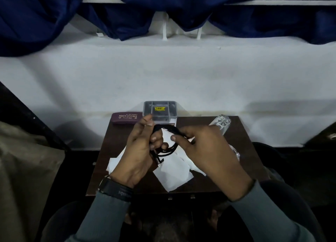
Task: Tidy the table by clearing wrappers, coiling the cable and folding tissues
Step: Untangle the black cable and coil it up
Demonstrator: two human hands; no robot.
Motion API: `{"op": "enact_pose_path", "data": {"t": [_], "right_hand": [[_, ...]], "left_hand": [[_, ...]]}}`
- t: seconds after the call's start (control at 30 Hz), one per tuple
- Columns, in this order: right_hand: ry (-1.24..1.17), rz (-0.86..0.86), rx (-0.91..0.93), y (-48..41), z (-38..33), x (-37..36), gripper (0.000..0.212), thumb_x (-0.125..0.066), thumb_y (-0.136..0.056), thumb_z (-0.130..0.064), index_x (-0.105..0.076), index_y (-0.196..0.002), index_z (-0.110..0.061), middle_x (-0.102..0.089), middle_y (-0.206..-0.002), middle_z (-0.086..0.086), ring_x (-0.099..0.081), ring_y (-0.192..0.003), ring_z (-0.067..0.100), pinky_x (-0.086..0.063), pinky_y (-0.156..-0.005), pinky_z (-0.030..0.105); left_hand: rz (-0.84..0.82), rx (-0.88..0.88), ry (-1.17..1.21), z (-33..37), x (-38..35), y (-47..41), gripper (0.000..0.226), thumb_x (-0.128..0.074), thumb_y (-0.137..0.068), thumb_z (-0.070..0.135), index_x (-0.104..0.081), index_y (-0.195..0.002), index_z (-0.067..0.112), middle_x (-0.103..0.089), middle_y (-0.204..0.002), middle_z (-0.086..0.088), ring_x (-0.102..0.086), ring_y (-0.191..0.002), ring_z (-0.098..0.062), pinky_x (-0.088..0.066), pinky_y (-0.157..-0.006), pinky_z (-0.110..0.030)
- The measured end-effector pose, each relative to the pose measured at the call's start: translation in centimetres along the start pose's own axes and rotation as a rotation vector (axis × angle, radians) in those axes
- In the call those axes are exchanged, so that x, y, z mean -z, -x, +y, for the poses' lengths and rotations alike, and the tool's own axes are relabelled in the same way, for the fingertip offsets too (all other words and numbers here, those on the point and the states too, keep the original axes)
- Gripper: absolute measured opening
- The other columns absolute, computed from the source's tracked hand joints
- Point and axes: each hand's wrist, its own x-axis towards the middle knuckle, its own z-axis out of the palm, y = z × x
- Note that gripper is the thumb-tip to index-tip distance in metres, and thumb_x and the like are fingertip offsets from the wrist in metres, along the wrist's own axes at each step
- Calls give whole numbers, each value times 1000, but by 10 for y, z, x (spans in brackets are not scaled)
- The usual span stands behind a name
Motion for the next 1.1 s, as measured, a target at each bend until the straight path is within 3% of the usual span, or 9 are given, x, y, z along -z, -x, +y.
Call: {"op": "enact_pose_path", "data": {"t": [0.13, 0.27, 0.33, 0.43, 0.6, 0.7, 0.8, 0.93, 1.1], "right_hand": [[62, 146, 126, 8, 1, 1, 32, -62, -95, -41, -73, -76, -17, -63, -58, -2, -55, -54, 14, -42, -58, 27], [73, 203, 112, 18, 1, 12, 24, -64, -92, -37, -75, -77, -22, -64, -61, -7, -58, -58, 10, -48, -62, 31], [-118, 199, -12, 20, 3, 19, 9, -74, -90, -29, -78, -82, -31, -72, -66, -12, -67, -63, 5, -53, -68, 27], [-580, 90, -333, 14, 1, 19, 10, -79, -89, -20, -79, -87, -29, -77, -76, -3, -75, -67, 12, -64, -74, 40], [-1106, -180, -560, 21, -12, -1, 43, -78, -80, -32, -69, -120, -20, -80, -100, 0, -76, -95, 17, -63, -89, 38], [-1253, -94, -652, 20, -13, -12, 25, -71, -92, -16, -74, -113, -3, -78, -102, 13, -72, -90, 25, -63, -88, 36], [-1242, 30, -653, 12, -7, -10, 15, -67, -96, -10, -76, -102, 1, -73, -90, 13, -72, -79, 25, -65, -80, 37], [-966, -23, -520, 4, -2, -2, 15, -65, -99, -10, -79, -97, -11, -67, -78, 8, -68, -72, 19, -64, -67, 30], [-769, -91, -426, -4, -4, -1, 14, -66, -99, -12, -78, -105, -14, -70, -80, 7, -67, -68, 14, -64, -67, 26]], "left_hand": [[51, -88, -39, -1, 0, -1, 19, -40, -110, 16, -47, -127, 18, -33, -53, 7, -29, -43, -5, -40, -46, -22], [50, -94, -58, -2, -3, -1, 7, -43, -110, 20, -47, -115, 19, -34, -54, 7, -30, -45, -5, -39, -47, -22], [26, -66, -38, -1, -4, 0, 9, -47, -108, 23, -49, -101, 18, -31, -55, 6, -28, -45, -6, -38, -46, -22], [29, -19, 41, -1, -8, 1, 19, -49, -107, 25, -49, -88, 21, -28, -56, 6, -26, -46, -7, -35, -45, -21], [50, -59, 202, -8, -11, 0, 13, -40, -110, 23, -49, -105, 16, -32, -56, 5, -31, -46, -7, -46, -49, -21], [28, -69, 177, -12, -11, 1, 16, -36, -110, 22, -51, -106, 16, -34, -56, 6, -35, -46, -7, -46, -53, -20], [-21, -53, 54, -11, -6, 0, 20, -36, -110, 24, -49, -120, 12, -43, -55, 1, -52, -50, -15, -51, -58, -27], [-176, 106, -7, -6, 1, 1, 36, -43, -100, 44, -48, -118, 13, -46, -64, -8, -59, -61, -26, -57, -62, -33], [-158, 52, 9, -13, 1, -1, 6, -46, -105, 14, -46, -110, 11, -36, -56, 3, -42, -45, -9, -43, -48, -19]]}}
